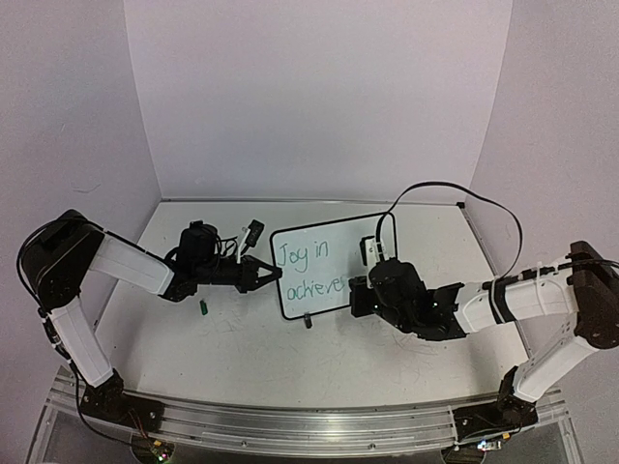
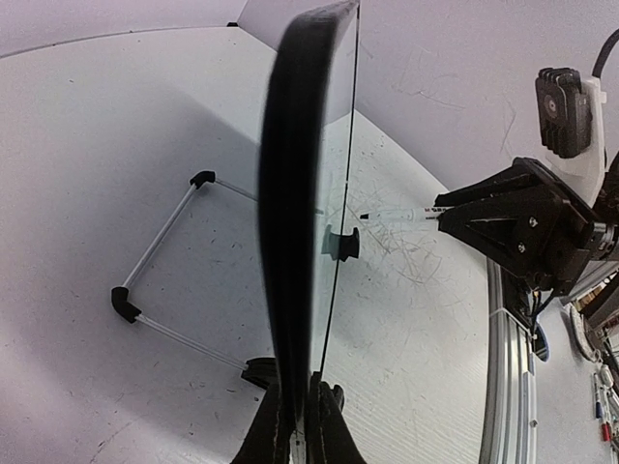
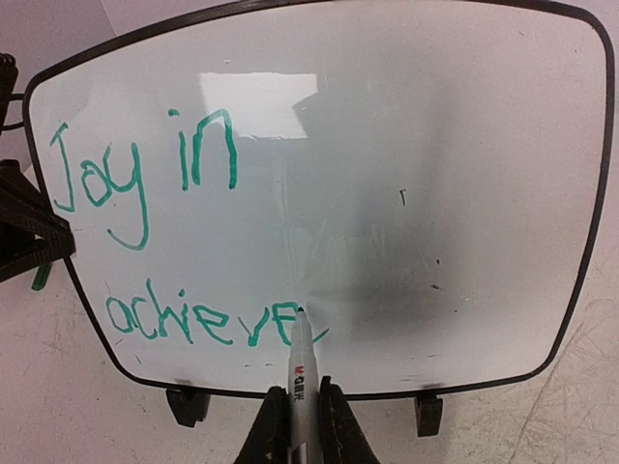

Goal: Write a sentence on the whiteboard

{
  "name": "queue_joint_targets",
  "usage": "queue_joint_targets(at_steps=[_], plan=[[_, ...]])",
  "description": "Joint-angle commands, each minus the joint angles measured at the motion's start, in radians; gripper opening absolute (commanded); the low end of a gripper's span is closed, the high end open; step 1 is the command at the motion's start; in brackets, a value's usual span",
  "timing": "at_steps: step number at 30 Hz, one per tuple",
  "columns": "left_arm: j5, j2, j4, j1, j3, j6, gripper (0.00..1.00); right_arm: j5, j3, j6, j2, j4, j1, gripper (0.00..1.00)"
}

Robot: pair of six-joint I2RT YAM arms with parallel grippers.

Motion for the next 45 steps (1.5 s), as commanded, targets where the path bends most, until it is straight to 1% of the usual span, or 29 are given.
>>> queue_joint_targets(at_steps=[1, 23, 45], plan=[[-0.065, -0.044, -0.011, 0.001, 0.005, 0.035, 0.00, 0.029, 0.028, 0.015, 0.009, -0.018, 0.004, 0.00], [-0.068, -0.051, -0.012, 0.000, 0.000, 0.042, 0.00, 0.075, 0.089, 0.010, 0.065, -0.015, 0.002, 0.00], [-0.067, -0.045, -0.015, 0.000, 0.004, 0.042, 0.00, 0.062, 0.043, 0.052, 0.068, -0.025, 0.002, 0.00]])
